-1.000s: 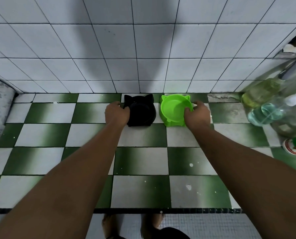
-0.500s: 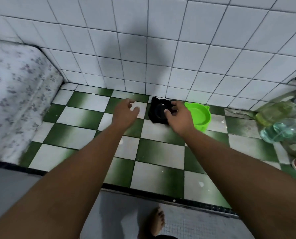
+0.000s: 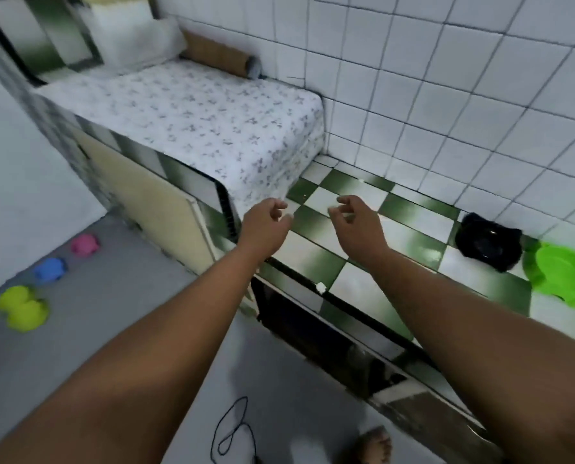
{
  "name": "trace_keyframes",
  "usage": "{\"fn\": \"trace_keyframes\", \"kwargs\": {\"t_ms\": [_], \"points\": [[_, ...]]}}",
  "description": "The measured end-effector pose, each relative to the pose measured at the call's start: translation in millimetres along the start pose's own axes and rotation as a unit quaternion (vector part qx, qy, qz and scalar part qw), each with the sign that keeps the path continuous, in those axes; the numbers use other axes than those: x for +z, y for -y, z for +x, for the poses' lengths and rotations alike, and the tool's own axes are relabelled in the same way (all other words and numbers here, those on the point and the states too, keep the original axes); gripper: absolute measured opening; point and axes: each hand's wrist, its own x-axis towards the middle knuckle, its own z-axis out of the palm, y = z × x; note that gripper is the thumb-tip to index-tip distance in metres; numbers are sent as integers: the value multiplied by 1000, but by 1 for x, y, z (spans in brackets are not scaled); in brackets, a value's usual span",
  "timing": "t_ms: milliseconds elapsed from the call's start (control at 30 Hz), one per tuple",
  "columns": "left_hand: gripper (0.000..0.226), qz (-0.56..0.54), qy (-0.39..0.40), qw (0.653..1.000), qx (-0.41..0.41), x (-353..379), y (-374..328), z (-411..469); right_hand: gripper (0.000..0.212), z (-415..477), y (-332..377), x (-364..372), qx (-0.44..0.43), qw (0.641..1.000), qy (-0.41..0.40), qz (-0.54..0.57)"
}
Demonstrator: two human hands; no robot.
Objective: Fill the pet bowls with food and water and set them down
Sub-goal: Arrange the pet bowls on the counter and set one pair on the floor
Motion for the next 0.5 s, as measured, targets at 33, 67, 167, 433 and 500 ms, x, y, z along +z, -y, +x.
{"fn": "trace_keyframes", "kwargs": {"t_ms": [33, 67, 167, 433, 500], "points": [[29, 1, -15, 1000, -12, -21, 13, -5, 32, -4, 15, 20, -14, 1000, 14, 5], [29, -3, -30, 999, -27, -42, 25, -10, 32, -7, 29, 40, -27, 999, 23, 13], [25, -17, -78, 996, -49, -98, 61, -21, 32, -15, 67, 91, -46, 997, 58, 32], [24, -61, -198, 970, -131, -219, 147, -32, 33, -17, 152, 224, -113, 975, 189, 30], [22, -61, -225, 960, -154, -244, 172, -31, 32, -14, 169, 263, -129, 968, 215, 28]]}}
